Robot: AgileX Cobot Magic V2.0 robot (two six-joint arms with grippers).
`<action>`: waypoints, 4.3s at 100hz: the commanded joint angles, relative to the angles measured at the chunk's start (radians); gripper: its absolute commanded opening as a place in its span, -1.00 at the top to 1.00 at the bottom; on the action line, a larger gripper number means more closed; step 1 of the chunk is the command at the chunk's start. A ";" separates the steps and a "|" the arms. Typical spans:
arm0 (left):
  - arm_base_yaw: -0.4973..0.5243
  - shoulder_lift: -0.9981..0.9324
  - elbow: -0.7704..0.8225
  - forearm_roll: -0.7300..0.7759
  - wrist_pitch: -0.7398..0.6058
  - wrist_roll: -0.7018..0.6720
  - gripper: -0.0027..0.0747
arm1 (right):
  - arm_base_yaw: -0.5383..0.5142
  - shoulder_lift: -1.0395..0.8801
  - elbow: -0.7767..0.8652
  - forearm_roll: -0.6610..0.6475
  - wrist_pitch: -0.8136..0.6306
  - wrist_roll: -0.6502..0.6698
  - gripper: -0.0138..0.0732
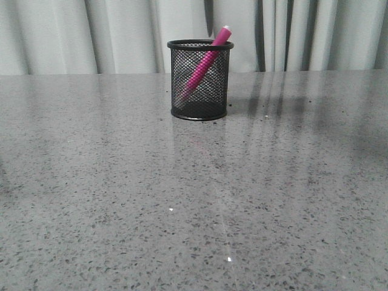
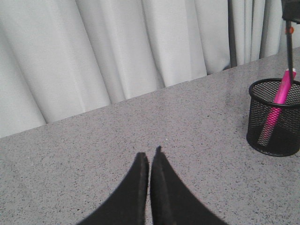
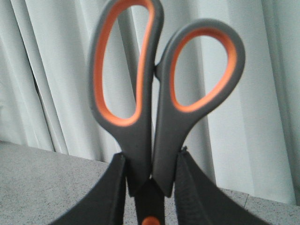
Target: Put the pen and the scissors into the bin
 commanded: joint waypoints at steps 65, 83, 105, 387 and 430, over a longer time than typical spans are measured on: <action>-0.008 0.001 -0.028 -0.027 -0.025 -0.009 0.98 | -0.004 0.048 0.084 -0.006 -0.142 -0.009 0.85; -0.008 0.001 -0.028 -0.027 -0.025 -0.009 0.98 | -0.004 0.048 0.084 -0.006 -0.142 -0.009 0.84; -0.008 0.001 -0.028 -0.027 -0.025 -0.009 0.98 | -0.004 0.048 0.084 -0.026 -0.144 -0.009 0.82; -0.008 -0.677 0.434 -0.272 -0.258 -0.009 0.98 | -0.234 -1.545 0.931 -0.002 0.499 -0.168 0.86; -0.008 -0.677 0.436 -0.257 -0.258 -0.009 0.98 | -0.234 -1.545 0.931 -0.002 0.499 -0.168 0.86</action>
